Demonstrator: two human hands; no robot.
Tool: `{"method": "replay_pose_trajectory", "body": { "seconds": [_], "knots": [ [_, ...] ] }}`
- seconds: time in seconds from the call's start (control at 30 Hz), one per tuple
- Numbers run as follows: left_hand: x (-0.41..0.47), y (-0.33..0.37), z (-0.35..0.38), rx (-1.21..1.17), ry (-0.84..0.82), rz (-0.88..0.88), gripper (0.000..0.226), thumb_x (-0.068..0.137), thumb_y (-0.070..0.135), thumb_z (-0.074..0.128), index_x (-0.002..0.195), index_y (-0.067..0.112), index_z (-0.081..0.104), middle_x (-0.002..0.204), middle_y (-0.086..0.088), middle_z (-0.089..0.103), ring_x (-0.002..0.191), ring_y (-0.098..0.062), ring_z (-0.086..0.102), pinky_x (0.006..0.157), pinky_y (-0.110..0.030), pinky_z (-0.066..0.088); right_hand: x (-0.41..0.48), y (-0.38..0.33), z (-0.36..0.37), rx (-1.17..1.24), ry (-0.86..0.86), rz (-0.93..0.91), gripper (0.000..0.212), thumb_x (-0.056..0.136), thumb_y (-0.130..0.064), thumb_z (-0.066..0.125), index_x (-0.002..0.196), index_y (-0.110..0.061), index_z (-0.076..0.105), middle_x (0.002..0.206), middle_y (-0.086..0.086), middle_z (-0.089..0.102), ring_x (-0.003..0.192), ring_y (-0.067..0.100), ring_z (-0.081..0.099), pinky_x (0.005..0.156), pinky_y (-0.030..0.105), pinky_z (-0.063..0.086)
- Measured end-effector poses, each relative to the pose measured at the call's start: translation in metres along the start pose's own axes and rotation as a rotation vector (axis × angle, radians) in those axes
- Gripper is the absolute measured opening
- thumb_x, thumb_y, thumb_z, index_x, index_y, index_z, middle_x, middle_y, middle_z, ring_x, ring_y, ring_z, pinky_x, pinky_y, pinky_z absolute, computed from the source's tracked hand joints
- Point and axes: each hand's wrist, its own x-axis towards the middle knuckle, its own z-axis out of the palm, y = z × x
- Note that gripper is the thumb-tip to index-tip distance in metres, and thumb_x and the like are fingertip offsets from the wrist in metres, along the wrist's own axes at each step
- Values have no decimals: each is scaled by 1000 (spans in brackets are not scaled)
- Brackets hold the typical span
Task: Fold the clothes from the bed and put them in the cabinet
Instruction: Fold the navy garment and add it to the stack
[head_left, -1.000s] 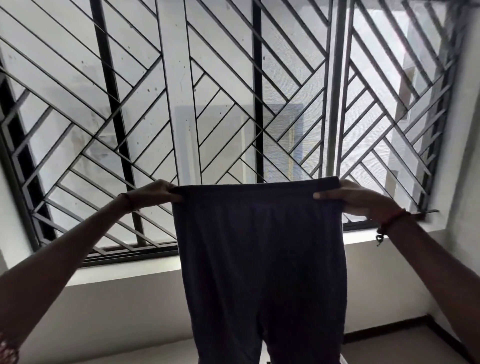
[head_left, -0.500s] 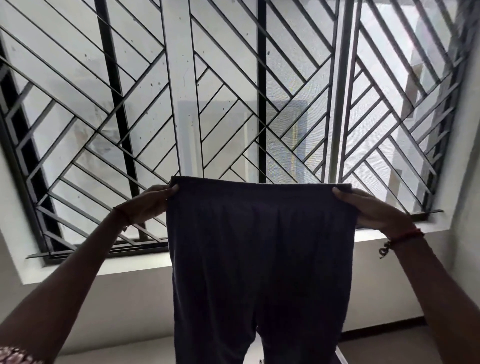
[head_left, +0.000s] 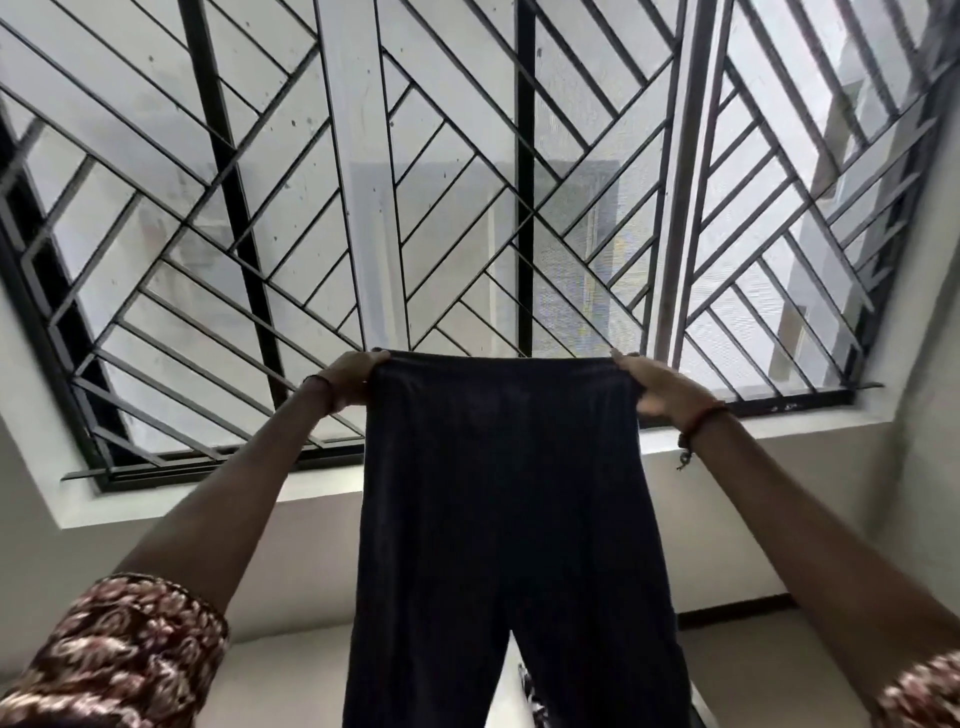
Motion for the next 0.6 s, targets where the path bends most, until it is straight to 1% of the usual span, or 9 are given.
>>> {"method": "replay_pose_trajectory", "body": {
  "seconds": [0.07, 0.17, 0.2, 0.3, 0.33, 0.4, 0.43, 0.53, 0.6],
  "knots": [
    [-2, -2, 11, -39, 21, 3, 22, 99, 24, 44, 88, 15, 61, 83, -3, 58, 69, -13, 56, 51, -22, 53, 12, 13, 5, 55, 51, 23, 41, 104, -32, 31, 85, -3, 53, 59, 11, 68, 53, 20, 68, 48, 32, 57],
    [-10, -3, 27, -121, 3, -1, 24, 98, 21, 42, 85, 16, 61, 77, -3, 56, 67, -13, 55, 48, -21, 52, 18, 26, 15, 162, 60, 31, 44, 103, -37, 31, 89, -2, 55, 67, 14, 70, 59, 24, 69, 49, 35, 57],
    [-11, -3, 32, -151, -16, -9, 23, 98, 21, 42, 86, 16, 61, 78, -3, 56, 68, -14, 55, 49, -21, 52, 17, 29, 21, 184, 59, 34, 44, 103, -37, 32, 90, -1, 55, 70, 15, 70, 62, 25, 69, 51, 35, 57],
    [-18, -7, 54, -212, -85, -38, 19, 97, 23, 45, 91, 16, 60, 82, -5, 56, 70, -17, 56, 53, -23, 53, 19, 38, 41, 252, 47, -9, 45, 102, -37, 33, 90, 0, 55, 88, 20, 64, 78, 29, 64, 65, 41, 52],
    [-21, -8, 62, -229, -106, -48, 17, 97, 24, 46, 92, 16, 60, 83, -5, 56, 70, -17, 56, 56, -26, 52, 20, 41, 48, 261, 46, -7, 46, 102, -38, 34, 94, 1, 55, 93, 21, 63, 82, 29, 63, 66, 41, 51],
    [-27, -9, 81, -262, -142, -61, 15, 96, 26, 49, 91, 16, 59, 82, -3, 56, 71, -16, 55, 61, -28, 48, 22, 46, 63, 255, 32, -7, 51, 100, -43, 34, 109, 3, 54, 103, 24, 62, 86, 31, 64, 67, 39, 53],
    [-30, -10, 90, -279, -150, -66, 14, 95, 26, 50, 90, 16, 59, 81, -3, 56, 71, -15, 55, 62, -27, 47, 21, 47, 70, 262, 4, -1, 51, 100, -43, 34, 112, 2, 54, 104, 25, 62, 87, 31, 64, 66, 38, 53],
    [-37, -10, 115, -300, -162, -75, 14, 94, 27, 52, 85, 17, 58, 76, -1, 54, 68, -12, 51, 62, -26, 43, 18, 49, 91, 268, -37, -5, 44, 101, -40, 35, 108, -1, 55, 93, 20, 63, 79, 27, 64, 62, 33, 56],
    [-37, -12, 128, -310, -172, -73, 16, 94, 27, 53, 84, 15, 58, 73, -1, 53, 64, -11, 51, 61, -25, 43, 20, 54, 100, 265, -79, -2, 46, 101, -40, 36, 104, 0, 58, 92, 18, 65, 75, 25, 67, 66, 33, 57]
  ]
}}
